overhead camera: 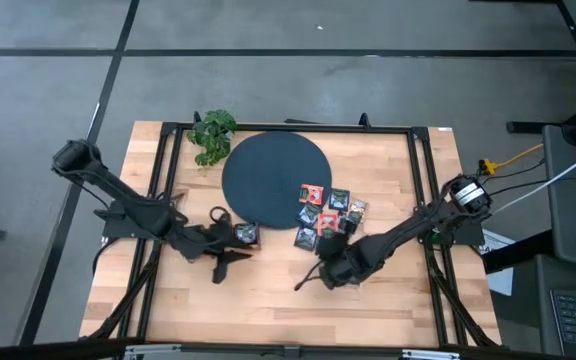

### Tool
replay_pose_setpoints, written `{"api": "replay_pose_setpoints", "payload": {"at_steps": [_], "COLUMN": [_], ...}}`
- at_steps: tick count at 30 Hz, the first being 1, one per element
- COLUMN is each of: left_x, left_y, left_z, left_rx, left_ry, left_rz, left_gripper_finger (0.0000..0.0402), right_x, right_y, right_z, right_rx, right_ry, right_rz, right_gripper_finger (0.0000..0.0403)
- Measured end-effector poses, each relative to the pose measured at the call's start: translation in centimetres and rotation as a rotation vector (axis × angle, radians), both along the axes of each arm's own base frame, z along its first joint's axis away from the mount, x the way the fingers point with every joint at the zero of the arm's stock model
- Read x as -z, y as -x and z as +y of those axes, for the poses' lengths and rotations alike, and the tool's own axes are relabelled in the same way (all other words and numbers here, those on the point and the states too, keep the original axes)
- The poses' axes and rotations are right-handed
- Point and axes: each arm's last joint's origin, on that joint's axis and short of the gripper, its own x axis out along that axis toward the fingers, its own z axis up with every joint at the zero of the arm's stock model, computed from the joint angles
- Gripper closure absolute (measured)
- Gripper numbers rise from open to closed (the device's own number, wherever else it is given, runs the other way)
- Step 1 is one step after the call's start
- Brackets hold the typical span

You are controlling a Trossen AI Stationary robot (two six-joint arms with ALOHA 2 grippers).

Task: Pick & Place Tea
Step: Put the purple tea bag into the right section of the wooden organizer

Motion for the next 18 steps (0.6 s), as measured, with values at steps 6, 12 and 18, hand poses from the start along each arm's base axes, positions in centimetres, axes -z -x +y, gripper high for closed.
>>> {"api": "replay_pose_setpoints", "payload": {"at_steps": [6,12,18], "left_x": [2.4,3.3,3.4], "left_y": [-4.7,-10.4,-14.8], "left_z": [-0.1,-0.2,-0.2], "left_rx": [-0.07,-0.023,-0.003], "left_ry": [-0.047,-0.086,-0.158], "left_rz": [0.105,0.167,0.194], "left_gripper_finger": [0.0313,0.0327,0.0353], "right_x": [0.1,0.1,0.2], "right_y": [1.2,1.0,1.8], "right_z": [0.8,0.5,0.4], "right_rx": [0.072,0.086,0.137], "right_ry": [-0.011,-0.01,0.003], "right_rz": [0.018,0.012,0.058], "right_gripper_finger": [0.026,0.026,0.026]}}
